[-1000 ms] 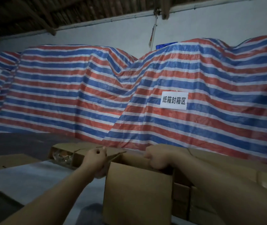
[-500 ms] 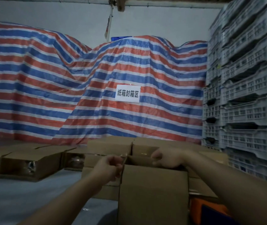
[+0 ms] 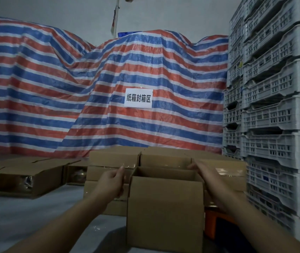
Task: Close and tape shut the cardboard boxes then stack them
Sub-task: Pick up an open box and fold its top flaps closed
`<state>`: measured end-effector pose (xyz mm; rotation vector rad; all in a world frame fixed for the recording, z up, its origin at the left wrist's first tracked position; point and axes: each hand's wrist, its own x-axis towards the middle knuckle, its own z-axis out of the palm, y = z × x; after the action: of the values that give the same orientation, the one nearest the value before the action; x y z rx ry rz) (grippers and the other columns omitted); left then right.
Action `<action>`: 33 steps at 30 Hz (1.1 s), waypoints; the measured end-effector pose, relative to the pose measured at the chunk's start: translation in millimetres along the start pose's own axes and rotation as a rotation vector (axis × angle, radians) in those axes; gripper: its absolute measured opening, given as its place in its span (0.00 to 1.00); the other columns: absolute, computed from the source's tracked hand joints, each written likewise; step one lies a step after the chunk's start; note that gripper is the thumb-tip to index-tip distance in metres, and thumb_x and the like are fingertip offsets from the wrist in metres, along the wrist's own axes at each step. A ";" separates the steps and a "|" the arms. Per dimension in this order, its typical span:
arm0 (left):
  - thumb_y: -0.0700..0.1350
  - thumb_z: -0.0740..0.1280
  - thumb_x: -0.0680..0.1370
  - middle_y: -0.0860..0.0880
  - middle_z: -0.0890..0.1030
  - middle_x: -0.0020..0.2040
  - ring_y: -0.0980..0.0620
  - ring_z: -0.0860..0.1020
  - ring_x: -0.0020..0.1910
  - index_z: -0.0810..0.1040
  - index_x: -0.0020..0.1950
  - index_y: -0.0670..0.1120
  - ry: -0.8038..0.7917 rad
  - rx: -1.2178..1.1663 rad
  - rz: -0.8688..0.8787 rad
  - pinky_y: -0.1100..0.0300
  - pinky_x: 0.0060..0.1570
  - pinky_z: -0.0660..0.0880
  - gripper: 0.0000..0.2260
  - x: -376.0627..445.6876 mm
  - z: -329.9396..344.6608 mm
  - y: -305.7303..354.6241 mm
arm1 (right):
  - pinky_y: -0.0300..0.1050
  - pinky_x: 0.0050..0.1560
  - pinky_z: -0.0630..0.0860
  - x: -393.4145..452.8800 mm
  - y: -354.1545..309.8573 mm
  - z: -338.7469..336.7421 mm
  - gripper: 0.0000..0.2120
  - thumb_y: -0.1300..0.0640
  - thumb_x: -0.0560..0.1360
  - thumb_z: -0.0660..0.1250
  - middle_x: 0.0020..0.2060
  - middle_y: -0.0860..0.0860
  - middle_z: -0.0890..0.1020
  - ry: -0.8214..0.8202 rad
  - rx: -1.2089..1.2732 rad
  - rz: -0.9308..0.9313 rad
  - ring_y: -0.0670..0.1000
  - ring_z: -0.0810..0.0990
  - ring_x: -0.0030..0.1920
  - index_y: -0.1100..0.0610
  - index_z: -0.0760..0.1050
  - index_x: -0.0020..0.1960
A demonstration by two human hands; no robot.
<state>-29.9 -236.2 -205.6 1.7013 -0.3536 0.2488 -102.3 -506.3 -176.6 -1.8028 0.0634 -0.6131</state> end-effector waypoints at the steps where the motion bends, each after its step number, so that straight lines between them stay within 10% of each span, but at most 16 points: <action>1: 0.54 0.56 0.83 0.51 0.75 0.26 0.55 0.72 0.25 0.76 0.40 0.44 0.001 -0.012 -0.014 0.62 0.28 0.70 0.20 1.0 0.8 -2.0 | 0.54 0.57 0.77 -8.5 6.9 3.0 0.21 0.42 0.82 0.58 0.50 0.58 0.86 -0.039 0.079 0.047 0.58 0.84 0.53 0.56 0.81 0.55; 15: 0.52 0.65 0.80 0.36 0.82 0.45 0.43 0.78 0.41 0.79 0.50 0.40 0.125 -0.202 -0.034 0.53 0.38 0.73 0.15 12.8 18.3 -49.6 | 0.52 0.45 0.77 -5.5 35.1 34.6 0.29 0.35 0.76 0.63 0.46 0.63 0.86 -0.065 0.569 0.195 0.59 0.87 0.40 0.60 0.85 0.54; 20: 0.52 0.60 0.82 0.44 0.82 0.38 0.47 0.78 0.38 0.78 0.48 0.38 0.158 -0.211 0.038 0.56 0.38 0.72 0.18 7.0 15.7 -51.1 | 0.49 0.43 0.78 -9.5 32.5 29.5 0.25 0.36 0.77 0.60 0.43 0.58 0.87 -0.096 0.484 0.048 0.56 0.87 0.42 0.53 0.87 0.45; 29: 0.45 0.63 0.81 0.48 0.83 0.44 0.52 0.82 0.42 0.77 0.50 0.49 0.165 -0.155 0.193 0.58 0.38 0.78 0.04 0.9 18.2 -50.6 | 0.52 0.49 0.79 -24.3 21.7 22.1 0.28 0.39 0.67 0.71 0.54 0.55 0.86 -0.182 0.401 -0.054 0.56 0.86 0.52 0.50 0.79 0.63; 33: 0.48 0.58 0.83 0.55 0.82 0.39 0.59 0.79 0.33 0.76 0.47 0.46 0.196 -0.092 0.265 0.69 0.29 0.74 0.10 -2.7 18.2 -49.0 | 0.51 0.51 0.80 -23.4 20.6 24.0 0.17 0.47 0.72 0.74 0.57 0.48 0.83 0.075 0.280 -0.150 0.52 0.83 0.55 0.44 0.81 0.60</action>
<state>-14.9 -247.3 -254.5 1.5228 -0.4372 0.5811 -106.6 -483.8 -208.6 -1.5221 -0.1035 -0.7579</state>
